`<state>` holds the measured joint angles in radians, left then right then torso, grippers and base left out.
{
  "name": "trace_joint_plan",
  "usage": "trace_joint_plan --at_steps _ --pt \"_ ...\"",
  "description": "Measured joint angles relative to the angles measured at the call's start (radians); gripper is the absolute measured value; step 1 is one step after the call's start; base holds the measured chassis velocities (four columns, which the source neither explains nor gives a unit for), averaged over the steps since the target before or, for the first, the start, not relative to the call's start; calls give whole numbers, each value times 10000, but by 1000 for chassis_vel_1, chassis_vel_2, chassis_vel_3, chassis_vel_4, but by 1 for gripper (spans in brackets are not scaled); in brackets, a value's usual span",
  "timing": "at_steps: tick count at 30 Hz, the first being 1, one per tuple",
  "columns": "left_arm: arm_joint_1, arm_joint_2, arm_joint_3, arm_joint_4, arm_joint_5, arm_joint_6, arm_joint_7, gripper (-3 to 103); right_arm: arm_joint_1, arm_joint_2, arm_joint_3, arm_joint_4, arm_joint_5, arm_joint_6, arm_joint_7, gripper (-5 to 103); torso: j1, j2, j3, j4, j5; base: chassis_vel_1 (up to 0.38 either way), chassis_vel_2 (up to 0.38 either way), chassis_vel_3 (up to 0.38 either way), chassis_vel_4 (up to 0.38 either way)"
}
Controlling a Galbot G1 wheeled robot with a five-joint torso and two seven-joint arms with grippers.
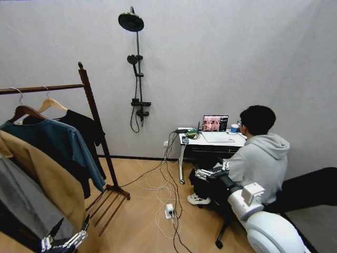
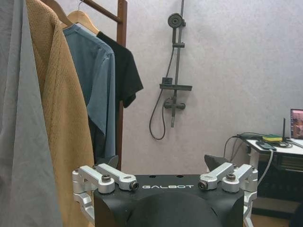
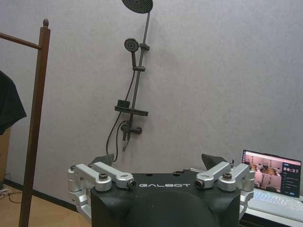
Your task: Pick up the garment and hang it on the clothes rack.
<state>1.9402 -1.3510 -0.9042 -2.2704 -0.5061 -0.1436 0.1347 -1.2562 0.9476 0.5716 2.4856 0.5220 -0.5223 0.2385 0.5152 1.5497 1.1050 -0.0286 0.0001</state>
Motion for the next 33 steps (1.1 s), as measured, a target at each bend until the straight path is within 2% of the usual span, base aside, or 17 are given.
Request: trace_joint_plan --at_steps 22,33 --pt "0 1 1 0 0 -1 5 100 340 46 -261 -360 -46 24 -172 100 -2 1 -2 -6 -3 111 -289 -289 115" --pt "0 0 0 0 0 -1 0 100 440 161 -602 -600 -250 99 -234 100 1 -1 0 1 -4 193 -197 -210 189"
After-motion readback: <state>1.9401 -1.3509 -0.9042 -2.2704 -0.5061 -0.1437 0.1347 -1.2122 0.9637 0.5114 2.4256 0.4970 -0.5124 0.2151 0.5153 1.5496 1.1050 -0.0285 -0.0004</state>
